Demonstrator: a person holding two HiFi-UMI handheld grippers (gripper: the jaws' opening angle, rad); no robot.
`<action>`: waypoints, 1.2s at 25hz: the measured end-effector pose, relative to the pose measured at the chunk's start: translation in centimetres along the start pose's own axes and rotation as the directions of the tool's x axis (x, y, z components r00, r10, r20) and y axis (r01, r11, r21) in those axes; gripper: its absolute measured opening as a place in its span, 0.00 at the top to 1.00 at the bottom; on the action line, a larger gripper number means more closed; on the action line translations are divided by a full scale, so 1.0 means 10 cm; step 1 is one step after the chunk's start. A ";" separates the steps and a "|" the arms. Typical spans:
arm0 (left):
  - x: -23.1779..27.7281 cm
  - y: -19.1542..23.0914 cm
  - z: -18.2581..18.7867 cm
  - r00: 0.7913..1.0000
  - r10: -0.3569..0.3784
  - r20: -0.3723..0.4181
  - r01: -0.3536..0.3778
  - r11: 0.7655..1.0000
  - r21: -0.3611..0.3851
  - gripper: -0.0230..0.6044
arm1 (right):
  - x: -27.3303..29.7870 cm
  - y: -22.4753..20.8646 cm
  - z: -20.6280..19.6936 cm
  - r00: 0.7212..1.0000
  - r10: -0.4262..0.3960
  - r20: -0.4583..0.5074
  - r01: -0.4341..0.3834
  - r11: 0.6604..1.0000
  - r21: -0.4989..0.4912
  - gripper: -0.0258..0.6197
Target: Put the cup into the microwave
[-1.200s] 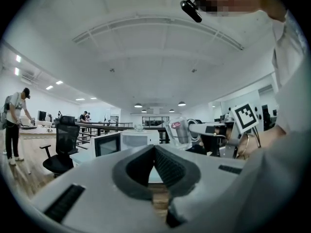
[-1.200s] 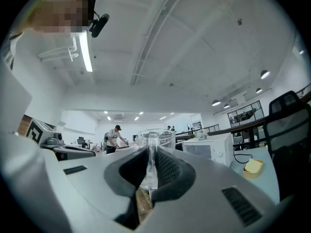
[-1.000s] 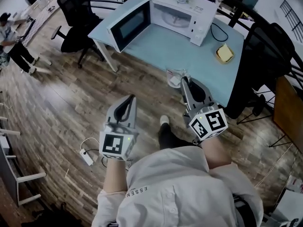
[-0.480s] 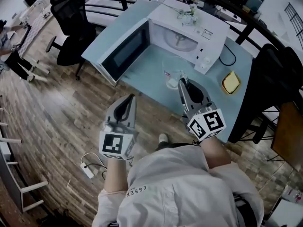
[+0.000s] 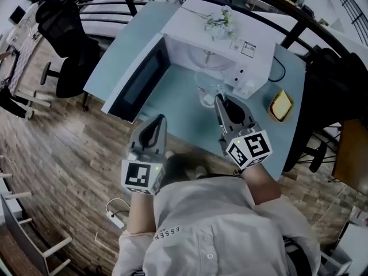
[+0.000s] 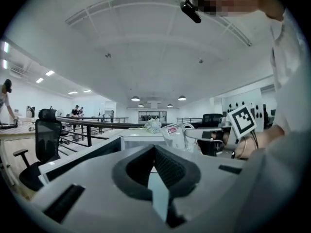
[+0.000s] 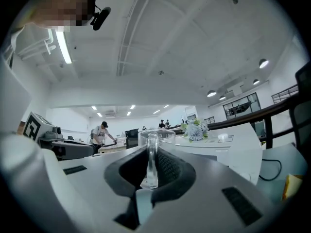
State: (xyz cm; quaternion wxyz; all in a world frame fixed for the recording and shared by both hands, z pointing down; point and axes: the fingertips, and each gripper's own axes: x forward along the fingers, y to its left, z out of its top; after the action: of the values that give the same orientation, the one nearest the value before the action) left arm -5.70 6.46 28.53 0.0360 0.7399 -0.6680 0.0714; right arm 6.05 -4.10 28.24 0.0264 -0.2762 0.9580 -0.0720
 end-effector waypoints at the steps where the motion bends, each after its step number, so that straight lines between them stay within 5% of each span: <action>1: 0.11 0.04 0.00 1.000 -0.029 -0.004 0.029 1.000 0.003 0.96 | 0.05 -0.05 -0.03 1.000 -0.024 -0.004 0.024 1.000 0.004 0.91; 12: 1.13 0.44 -0.12 0.957 -0.285 -0.048 0.284 0.958 -0.023 0.96 | 0.57 -0.55 -0.41 0.967 -0.244 -0.072 0.248 0.968 0.043 0.91; 30: 1.75 0.56 -0.73 0.917 -0.385 -0.102 0.377 0.922 -0.087 0.96 | 1.21 -1.34 -1.15 0.914 -0.396 -0.090 0.404 0.911 0.089 0.91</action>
State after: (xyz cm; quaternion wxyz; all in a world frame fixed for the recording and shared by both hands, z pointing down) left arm -9.98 -10.30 38.20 0.1127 0.8487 -0.5097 0.0843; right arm 1.76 -20.34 41.51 -0.0079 -0.4620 0.8763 -0.1362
